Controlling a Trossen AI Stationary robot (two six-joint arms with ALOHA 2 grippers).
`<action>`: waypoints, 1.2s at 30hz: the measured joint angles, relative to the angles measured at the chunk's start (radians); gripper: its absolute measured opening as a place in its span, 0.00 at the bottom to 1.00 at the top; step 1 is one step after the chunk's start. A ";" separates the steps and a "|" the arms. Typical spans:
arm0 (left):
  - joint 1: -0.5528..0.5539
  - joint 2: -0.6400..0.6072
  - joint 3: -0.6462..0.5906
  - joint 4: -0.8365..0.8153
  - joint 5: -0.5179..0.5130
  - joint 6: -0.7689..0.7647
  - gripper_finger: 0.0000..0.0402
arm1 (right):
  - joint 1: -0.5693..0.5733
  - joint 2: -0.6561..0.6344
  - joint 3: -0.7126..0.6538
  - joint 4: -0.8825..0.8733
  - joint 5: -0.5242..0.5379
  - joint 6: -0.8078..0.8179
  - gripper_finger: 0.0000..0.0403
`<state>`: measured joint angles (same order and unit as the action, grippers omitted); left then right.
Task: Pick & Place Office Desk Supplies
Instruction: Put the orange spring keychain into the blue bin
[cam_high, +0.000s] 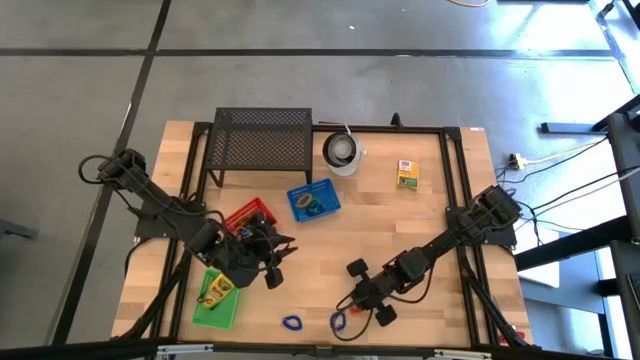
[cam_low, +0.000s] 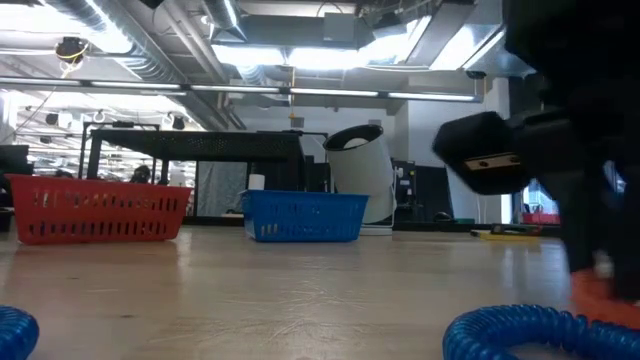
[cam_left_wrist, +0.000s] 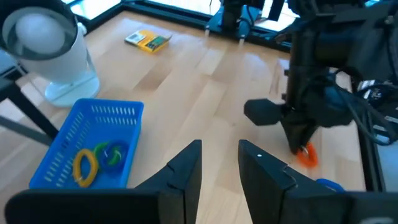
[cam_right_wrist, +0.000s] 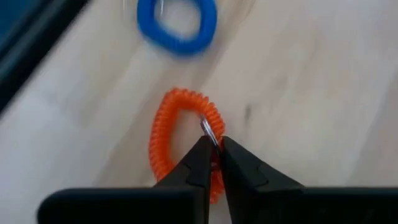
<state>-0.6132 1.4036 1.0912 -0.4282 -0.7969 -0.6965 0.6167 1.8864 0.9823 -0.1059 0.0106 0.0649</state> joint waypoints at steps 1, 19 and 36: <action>0.000 0.000 0.000 0.007 -0.001 0.010 0.24 | 0.000 -0.018 -0.002 -0.030 0.000 -0.009 0.08; 0.045 0.176 0.000 0.160 -0.004 0.114 0.36 | -0.050 -0.389 0.001 -0.045 0.432 -0.159 0.08; 0.149 0.355 -0.001 0.645 0.011 0.365 0.53 | -0.112 -0.389 0.001 -0.012 0.506 -0.301 0.07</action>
<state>-0.4647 1.7584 1.0904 0.2166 -0.7854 -0.3310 0.5045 1.4975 0.9836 -0.1178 0.5163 -0.2356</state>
